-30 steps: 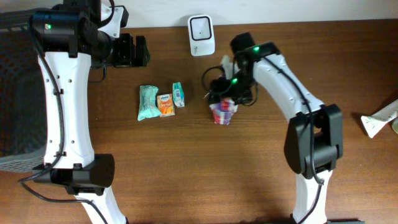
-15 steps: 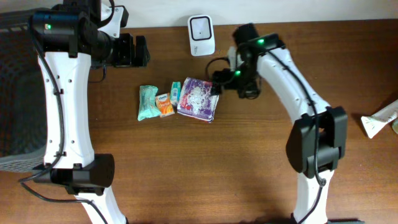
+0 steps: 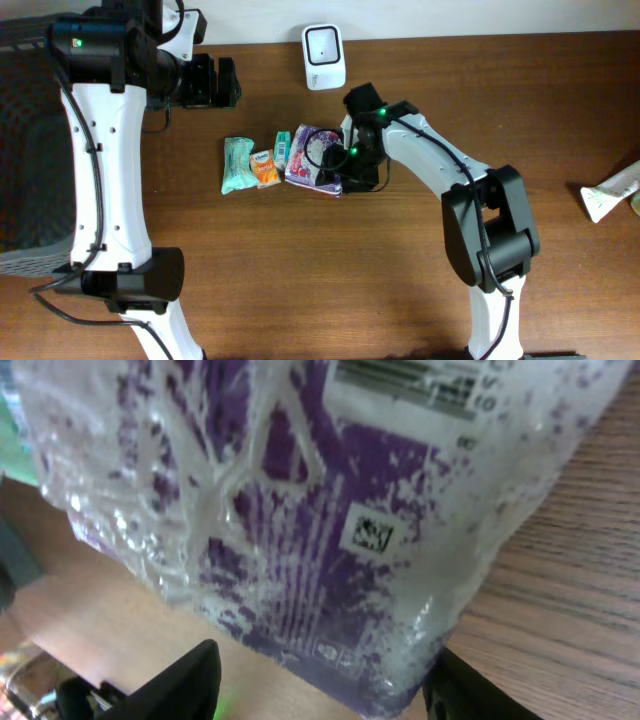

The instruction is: Scan the item barcode

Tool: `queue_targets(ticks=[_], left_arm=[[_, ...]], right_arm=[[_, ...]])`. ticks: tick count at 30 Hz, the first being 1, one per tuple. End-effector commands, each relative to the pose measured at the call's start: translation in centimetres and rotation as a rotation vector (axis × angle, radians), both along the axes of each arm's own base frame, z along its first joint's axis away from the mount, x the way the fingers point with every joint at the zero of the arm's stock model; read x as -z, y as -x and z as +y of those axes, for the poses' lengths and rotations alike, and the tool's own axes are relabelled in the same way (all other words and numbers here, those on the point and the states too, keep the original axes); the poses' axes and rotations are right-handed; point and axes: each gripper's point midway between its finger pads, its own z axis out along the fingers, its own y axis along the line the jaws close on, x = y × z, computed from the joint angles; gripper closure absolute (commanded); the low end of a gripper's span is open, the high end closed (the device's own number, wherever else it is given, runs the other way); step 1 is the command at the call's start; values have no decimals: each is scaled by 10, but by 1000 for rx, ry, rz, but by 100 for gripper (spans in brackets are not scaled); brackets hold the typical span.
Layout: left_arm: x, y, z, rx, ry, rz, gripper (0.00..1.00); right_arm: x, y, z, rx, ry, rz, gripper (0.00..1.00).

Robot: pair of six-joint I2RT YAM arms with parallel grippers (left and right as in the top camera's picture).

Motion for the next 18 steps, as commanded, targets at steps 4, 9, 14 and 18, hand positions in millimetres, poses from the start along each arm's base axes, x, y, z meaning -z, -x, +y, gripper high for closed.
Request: queue_targets(ticks=[4,9,14,18], left_arm=[[2,-2,2,-9,1,6,1],[2,-2,2,-9,1,6,1],[2,-2,2,-9,1,6,1],[2,-2,2,-9,1,6,1]], right_arm=[[6,-19,-10,77,80,-71,54],[11,-19,-41,90,227,-75,96],[-44,-25,-102,-234,358,-154,96],[-75,-35,-180,-499,749,-207,92]])
